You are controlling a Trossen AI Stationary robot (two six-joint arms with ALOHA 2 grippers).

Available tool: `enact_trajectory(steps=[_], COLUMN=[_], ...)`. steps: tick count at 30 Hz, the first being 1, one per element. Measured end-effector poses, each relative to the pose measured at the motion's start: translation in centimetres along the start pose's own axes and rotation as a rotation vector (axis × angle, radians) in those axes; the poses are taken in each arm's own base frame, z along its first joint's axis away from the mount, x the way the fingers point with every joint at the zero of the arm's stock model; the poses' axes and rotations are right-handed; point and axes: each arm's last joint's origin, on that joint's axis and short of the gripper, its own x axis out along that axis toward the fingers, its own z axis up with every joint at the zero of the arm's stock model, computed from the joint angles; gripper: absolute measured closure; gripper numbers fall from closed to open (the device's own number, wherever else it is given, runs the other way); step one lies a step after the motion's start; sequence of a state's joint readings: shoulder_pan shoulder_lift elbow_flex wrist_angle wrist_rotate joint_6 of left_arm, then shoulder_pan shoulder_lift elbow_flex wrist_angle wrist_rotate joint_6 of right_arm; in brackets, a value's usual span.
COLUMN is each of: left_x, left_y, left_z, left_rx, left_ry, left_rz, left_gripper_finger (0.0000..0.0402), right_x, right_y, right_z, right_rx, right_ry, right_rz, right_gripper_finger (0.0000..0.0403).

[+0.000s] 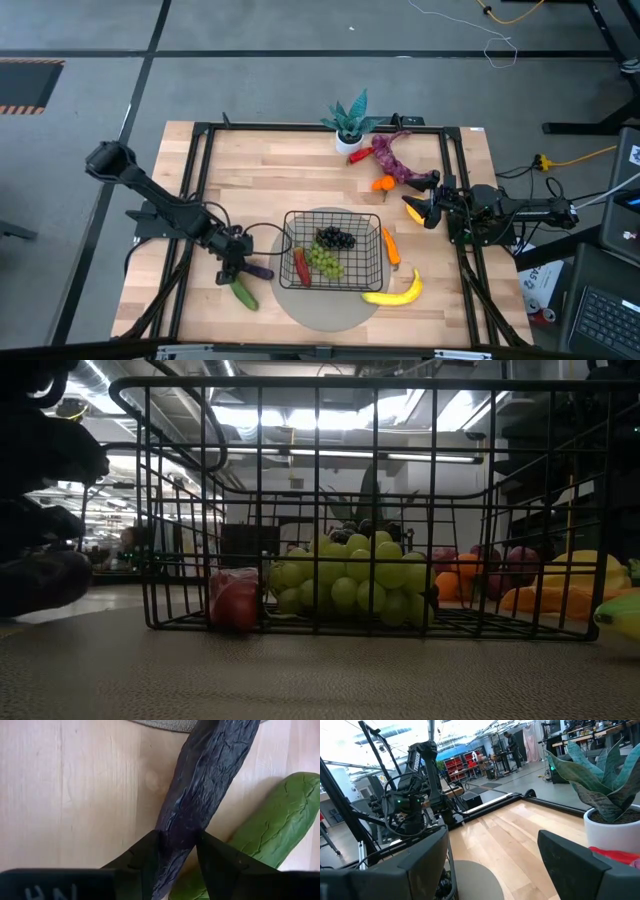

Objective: Build produce basket
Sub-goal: Put the violet eggplant into the black wire basket

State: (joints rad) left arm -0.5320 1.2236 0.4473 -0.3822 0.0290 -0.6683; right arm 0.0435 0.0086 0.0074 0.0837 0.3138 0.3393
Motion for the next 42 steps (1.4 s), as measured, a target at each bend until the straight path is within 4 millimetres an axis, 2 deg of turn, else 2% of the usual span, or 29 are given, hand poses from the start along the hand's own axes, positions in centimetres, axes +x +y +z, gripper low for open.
enact_trajectory(steps=[12,17,25,31,34,42], left_x=[0.1,0.1,0.2,0.3,0.2,0.3], left_y=[-0.8,-0.7,-0.7,-0.6,-0.5,-0.4], left_z=[-1.0,-1.0,-1.0,-1.0,-0.9,-0.7], left_rx=[0.116,0.131,0.288,0.315,0.3,0.09], left_ry=[0.052,0.03,0.024,0.021,0.0,-0.069], left_rz=[-0.019,0.016,0.037,0.05,0.094,0.133], left_gripper_finger=[0.0275,0.0275,0.0275,0.0275,0.0275,0.0275], right_x=[0.0,0.0,0.0,0.0,0.0,0.0], right_y=[0.0,0.0,0.0,0.0,0.0,0.0], right_z=[-0.1,-0.1,-0.1,-0.1,-0.1,-0.1], right_rx=[-0.005,-0.005,-0.003,-0.003,-0.003,-0.003], right_ry=[0.009,0.009,0.008,0.008,0.008,0.007], right_rz=[-0.003,-0.003,-0.003,-0.003,-0.002,-0.003], right_gripper_finger=[0.0093,0.0093,0.0093,0.0093,0.0093,0.0093])
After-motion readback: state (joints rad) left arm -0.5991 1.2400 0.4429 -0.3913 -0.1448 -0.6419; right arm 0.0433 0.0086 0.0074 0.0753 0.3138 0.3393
